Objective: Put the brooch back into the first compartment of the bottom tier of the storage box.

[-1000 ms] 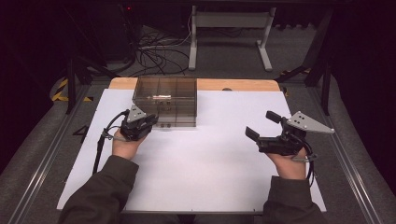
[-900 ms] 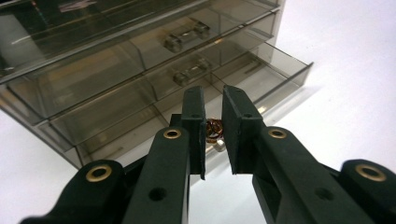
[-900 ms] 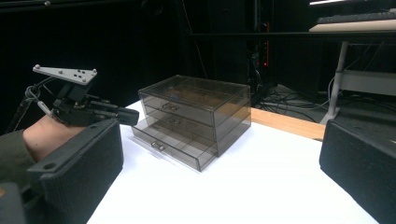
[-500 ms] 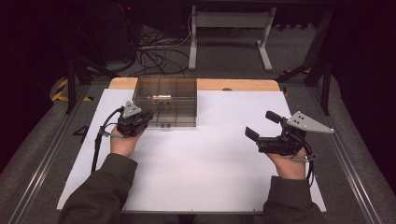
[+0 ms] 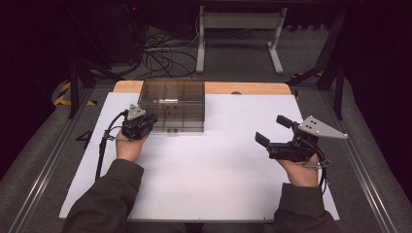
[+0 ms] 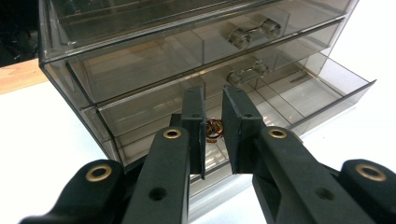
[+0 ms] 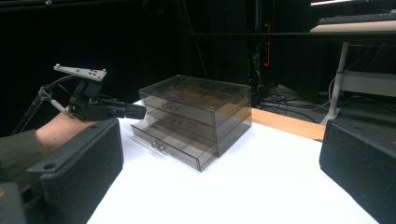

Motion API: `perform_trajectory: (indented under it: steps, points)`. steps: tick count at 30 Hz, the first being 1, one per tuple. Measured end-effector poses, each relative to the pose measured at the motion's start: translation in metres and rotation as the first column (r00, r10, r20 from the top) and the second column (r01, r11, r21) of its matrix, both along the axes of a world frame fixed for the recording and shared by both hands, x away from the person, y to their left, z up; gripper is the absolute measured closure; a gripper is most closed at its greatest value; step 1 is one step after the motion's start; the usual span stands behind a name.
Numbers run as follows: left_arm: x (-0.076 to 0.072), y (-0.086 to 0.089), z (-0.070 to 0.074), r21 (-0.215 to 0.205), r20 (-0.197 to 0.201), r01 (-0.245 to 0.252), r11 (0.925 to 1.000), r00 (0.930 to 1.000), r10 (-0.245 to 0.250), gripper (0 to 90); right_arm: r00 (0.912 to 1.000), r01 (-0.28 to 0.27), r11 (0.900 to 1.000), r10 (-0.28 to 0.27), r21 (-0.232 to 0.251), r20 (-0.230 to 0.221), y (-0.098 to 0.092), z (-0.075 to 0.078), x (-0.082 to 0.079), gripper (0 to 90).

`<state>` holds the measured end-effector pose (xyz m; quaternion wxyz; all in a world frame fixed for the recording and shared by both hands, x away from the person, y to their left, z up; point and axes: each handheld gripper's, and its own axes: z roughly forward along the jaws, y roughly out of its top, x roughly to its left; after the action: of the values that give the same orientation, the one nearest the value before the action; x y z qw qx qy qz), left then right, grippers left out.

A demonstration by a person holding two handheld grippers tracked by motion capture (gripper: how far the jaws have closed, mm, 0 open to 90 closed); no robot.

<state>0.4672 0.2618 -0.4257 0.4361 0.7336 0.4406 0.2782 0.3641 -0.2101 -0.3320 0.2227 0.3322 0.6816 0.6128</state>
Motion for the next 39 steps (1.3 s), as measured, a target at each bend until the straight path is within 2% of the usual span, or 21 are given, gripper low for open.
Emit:
perform_trajectory:
  steps: [19, 39]
  points:
    - [0.013, 0.003, -0.014, -0.024, -0.032, -0.043, 0.9988, 0.9986, 0.042, 79.7, 1.0, -0.006, 1.0, 0.006, 0.002, 0.004, -0.002, 0.001, 0.0, 0.4]
    - [0.021, 0.004, -0.025, -0.005, -0.062, -0.067, 0.9978, 0.9958, 0.066, 79.6, 1.0, 0.001, 1.0, -0.001, 0.012, 0.007, -0.004, 0.001, -0.001, 0.4]
